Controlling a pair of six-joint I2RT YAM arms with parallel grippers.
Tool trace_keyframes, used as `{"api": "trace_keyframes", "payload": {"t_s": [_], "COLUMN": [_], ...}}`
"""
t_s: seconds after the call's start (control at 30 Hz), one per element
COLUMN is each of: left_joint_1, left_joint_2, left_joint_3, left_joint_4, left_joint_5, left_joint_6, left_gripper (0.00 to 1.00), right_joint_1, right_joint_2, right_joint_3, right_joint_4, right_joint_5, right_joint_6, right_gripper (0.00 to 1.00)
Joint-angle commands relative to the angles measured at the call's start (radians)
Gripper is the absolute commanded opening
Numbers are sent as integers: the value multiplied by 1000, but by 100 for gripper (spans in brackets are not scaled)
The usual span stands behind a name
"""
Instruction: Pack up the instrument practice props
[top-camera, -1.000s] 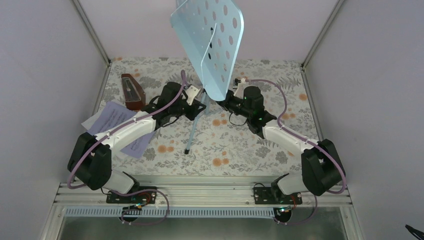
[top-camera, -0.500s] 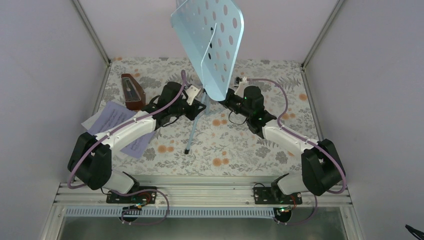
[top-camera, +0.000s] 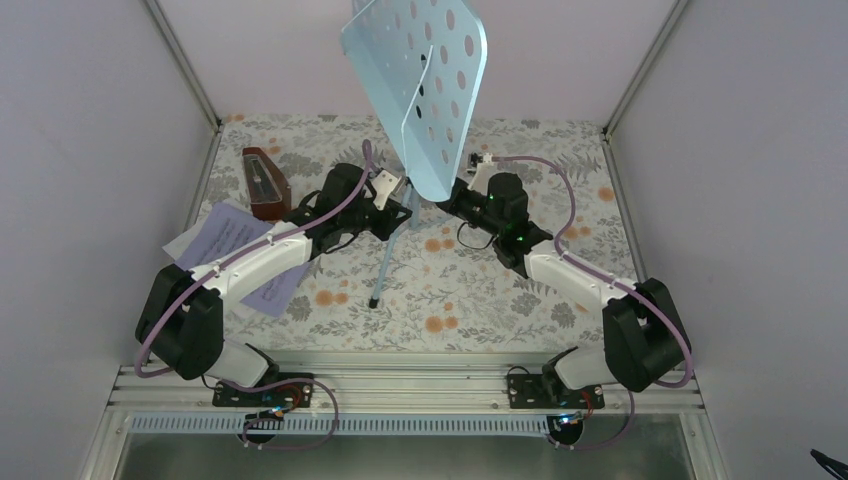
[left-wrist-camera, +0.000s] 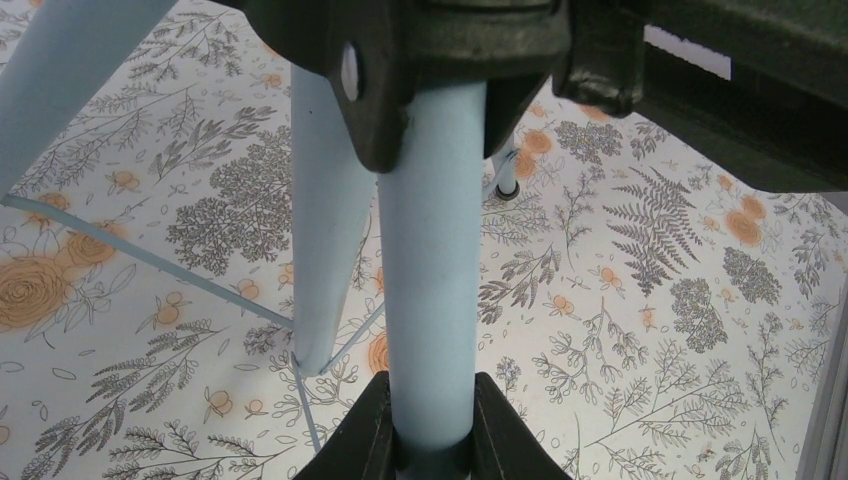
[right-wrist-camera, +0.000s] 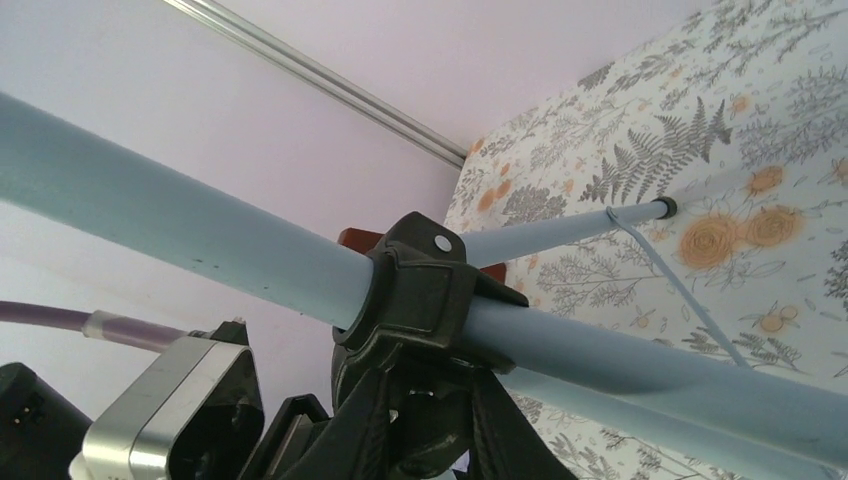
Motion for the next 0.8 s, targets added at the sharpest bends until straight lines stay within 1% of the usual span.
{"api": "trace_keyframes", "payload": {"t_s": [0.0, 0.07, 0.23, 0.4, 0.57, 0.77], "left_joint_1": [2, 2, 2, 2, 2, 2], "left_joint_2": [9, 9, 3, 2, 4, 3], "left_joint_3": [27, 28, 28, 28, 27, 28], "left_joint_4": [1, 1, 1, 1, 1, 1], "left_joint_5": [-10, -11, -16, -13, -8, -7], "left_joint_6": [41, 41, 44, 46, 44, 44], "left_gripper": [2, 2, 2, 2, 2, 2], "right_joint_1": [17, 30, 75, 90, 94, 112], "right_joint_2": [-29, -32, -53, -101, -162, -176], "right_joint_3": [-26, -33, -63, -78, -92, -94], "right_joint_4": [52, 56, 52, -3, -22, -54], "right_joint_5": [13, 14, 64, 96, 192, 305], "right_joint_6": [-189, -289, -647, -954, -1150, -1357], "right_gripper": [4, 4, 4, 4, 4, 4]}}
